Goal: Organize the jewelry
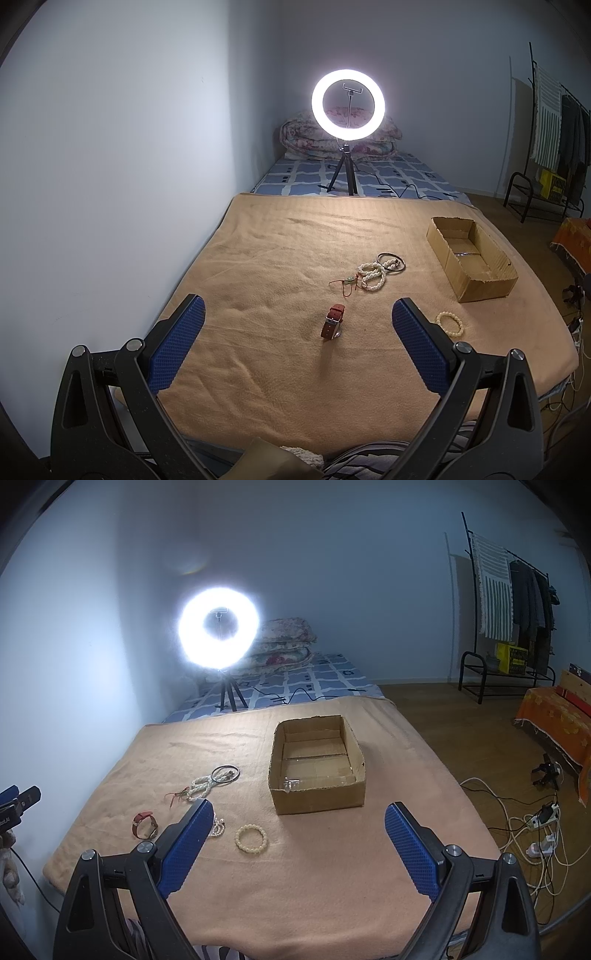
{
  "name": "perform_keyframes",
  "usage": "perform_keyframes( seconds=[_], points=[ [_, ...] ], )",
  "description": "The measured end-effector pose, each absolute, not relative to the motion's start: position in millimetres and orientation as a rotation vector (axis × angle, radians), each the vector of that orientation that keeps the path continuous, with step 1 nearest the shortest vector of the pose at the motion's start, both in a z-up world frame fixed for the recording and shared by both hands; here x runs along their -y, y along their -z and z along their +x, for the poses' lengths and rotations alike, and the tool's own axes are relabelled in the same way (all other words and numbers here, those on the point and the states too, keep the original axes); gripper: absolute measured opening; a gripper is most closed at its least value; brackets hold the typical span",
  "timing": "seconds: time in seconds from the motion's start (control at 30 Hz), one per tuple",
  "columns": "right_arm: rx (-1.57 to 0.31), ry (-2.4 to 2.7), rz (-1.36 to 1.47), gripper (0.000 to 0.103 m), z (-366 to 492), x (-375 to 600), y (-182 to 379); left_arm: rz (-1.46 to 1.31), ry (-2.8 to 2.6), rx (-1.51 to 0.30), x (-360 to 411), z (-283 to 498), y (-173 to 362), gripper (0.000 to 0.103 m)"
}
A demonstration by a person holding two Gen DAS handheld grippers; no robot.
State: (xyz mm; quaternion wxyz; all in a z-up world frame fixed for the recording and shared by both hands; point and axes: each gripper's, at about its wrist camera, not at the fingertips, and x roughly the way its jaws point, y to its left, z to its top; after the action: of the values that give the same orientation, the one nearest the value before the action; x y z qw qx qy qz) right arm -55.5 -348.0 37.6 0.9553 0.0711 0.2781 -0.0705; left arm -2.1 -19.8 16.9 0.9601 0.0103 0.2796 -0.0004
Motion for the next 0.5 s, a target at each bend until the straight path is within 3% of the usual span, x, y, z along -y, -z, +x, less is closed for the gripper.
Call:
perform_keyframes(
  seconds=[0.5],
  points=[
    [-0.568,0.059,0.099,0.095,-41.5,346.6,-21.8,0.032,0.009,-0.639,12.8,20.4,19.9,0.103]
  ],
)
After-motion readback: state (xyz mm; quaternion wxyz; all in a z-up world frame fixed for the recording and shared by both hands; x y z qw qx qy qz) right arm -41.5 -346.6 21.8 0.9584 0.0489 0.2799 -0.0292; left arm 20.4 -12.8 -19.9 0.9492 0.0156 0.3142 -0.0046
